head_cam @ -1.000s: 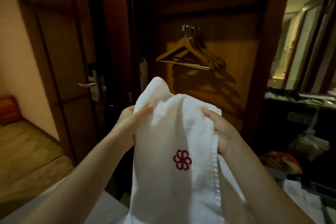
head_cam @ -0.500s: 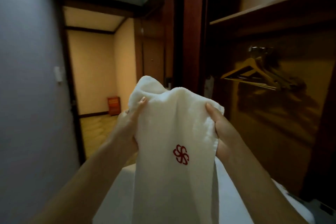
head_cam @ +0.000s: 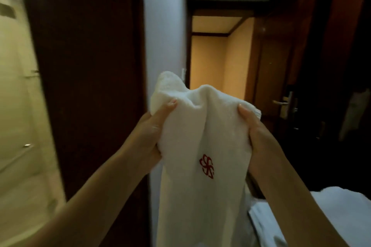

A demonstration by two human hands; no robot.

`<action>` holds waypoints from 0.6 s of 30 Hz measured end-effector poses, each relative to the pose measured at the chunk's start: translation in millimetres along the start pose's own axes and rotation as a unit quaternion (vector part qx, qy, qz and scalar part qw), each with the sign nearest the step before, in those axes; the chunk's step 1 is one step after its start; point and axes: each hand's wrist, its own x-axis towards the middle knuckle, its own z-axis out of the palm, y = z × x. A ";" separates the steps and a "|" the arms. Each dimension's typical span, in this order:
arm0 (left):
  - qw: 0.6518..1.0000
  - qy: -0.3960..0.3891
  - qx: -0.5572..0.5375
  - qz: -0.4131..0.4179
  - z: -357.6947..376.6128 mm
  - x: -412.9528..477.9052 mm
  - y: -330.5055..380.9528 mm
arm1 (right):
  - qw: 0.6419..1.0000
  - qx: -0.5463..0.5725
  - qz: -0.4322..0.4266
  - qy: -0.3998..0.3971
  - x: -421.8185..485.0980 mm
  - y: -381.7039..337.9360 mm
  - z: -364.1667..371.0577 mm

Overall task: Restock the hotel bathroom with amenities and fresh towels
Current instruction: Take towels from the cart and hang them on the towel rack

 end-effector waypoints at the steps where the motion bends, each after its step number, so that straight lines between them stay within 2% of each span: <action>1: 1.000 0.001 0.016 0.013 -12.1 -8.9 6.4 | 1.000 -0.010 0.005 -0.010 -2.5 7.2 11.1; 5: 0.997 0.043 0.045 0.048 -58.4 -39.7 28.5 | 0.996 0.013 0.045 -0.069 -11.4 33.3 56.9; 8: 0.994 0.089 0.048 0.046 -97.0 -55.4 45.2 | 0.994 -0.023 0.024 -0.101 -17.4 51.8 94.3; 12: 0.987 0.145 0.061 0.042 -155.7 -72.6 65.8 | 0.996 -0.021 0.009 -0.081 -20.3 84.7 149.7; 18: 0.975 0.205 0.081 0.021 -259.0 -96.4 98.9 | 0.994 -0.040 0.053 -0.082 -11.3 152.8 243.7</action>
